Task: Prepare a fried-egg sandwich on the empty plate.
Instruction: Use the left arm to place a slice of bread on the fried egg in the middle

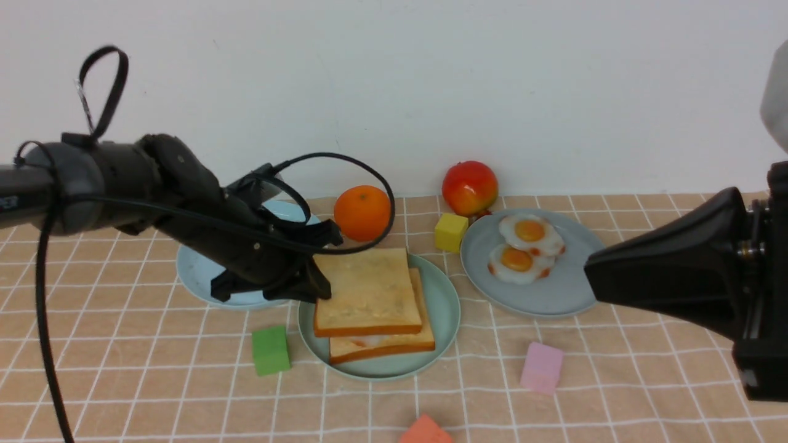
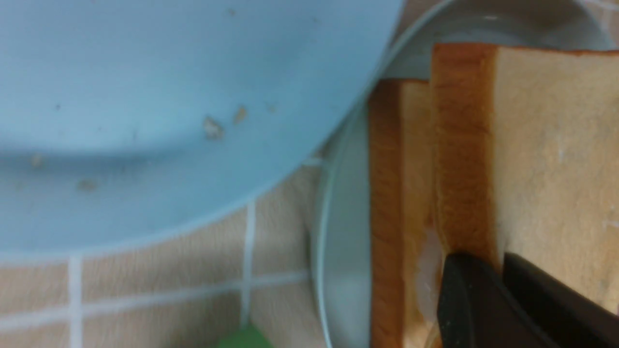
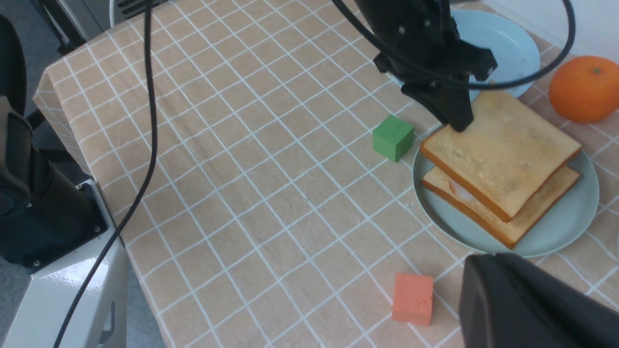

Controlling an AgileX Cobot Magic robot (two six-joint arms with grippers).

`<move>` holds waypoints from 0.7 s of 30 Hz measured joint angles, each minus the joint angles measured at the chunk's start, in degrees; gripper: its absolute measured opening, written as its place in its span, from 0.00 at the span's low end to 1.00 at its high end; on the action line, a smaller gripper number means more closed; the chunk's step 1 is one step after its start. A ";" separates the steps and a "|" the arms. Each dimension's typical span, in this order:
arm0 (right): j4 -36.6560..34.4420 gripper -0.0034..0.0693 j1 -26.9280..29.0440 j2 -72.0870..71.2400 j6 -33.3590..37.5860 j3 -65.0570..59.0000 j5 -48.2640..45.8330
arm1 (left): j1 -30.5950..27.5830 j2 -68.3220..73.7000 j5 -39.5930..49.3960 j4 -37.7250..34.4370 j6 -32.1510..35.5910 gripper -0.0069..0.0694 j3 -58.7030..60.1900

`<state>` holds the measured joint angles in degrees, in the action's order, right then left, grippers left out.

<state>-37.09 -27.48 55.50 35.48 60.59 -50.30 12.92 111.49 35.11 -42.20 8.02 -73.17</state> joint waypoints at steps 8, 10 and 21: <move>0.00 0.07 0.00 0.00 0.05 0.00 0.27 | 0.00 1.18 0.07 -3.25 3.04 0.15 0.00; 0.00 0.07 0.00 0.00 0.05 0.00 0.56 | 0.00 1.18 0.46 -3.25 3.04 0.20 0.00; 0.08 0.09 0.00 0.00 0.17 0.00 1.01 | -0.19 1.11 6.18 0.45 3.04 0.72 -1.87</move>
<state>-37.01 -27.48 55.50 35.65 60.59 -49.29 12.73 112.60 41.28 -41.75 11.07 -75.05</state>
